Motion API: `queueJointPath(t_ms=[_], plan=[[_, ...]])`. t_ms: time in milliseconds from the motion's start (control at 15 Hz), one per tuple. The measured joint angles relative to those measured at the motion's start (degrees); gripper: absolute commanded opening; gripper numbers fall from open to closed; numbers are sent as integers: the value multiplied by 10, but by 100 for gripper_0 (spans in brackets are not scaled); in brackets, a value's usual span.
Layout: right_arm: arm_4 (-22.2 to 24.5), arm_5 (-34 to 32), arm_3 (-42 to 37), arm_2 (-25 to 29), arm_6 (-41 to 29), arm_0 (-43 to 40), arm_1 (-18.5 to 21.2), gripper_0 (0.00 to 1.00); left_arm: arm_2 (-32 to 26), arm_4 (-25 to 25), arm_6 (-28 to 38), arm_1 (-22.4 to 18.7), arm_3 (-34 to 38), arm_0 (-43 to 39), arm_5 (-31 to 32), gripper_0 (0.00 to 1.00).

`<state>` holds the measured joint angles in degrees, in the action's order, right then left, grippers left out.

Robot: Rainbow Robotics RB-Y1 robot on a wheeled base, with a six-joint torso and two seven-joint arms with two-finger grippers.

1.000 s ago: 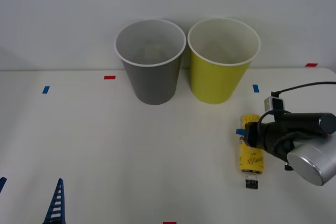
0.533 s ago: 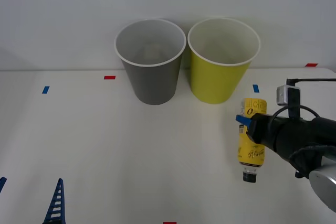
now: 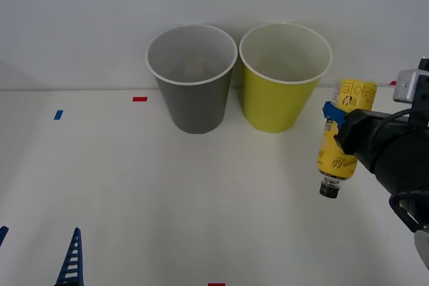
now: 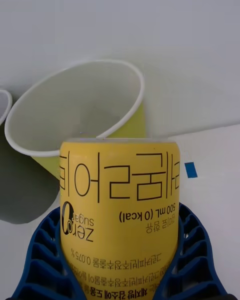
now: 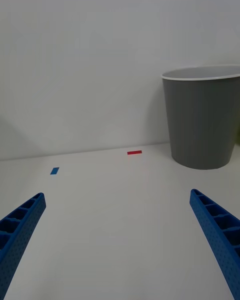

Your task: Put cans in the gray bin and PET bottles in the light green bin.

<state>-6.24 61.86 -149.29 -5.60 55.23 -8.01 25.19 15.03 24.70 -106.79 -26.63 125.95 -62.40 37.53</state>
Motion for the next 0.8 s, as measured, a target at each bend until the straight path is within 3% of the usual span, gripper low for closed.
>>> queueJointPath(t_ms=[467, 800], plan=[[43, 1, -7, 15, -20, 57, -20, 0, 0, 0, 0, 0, 0, 0, 0, 100], [48, -59, -7, 26, 1, 121, -45, 0, 0, 0, 0, 0, 0, 0, 0, 100]])
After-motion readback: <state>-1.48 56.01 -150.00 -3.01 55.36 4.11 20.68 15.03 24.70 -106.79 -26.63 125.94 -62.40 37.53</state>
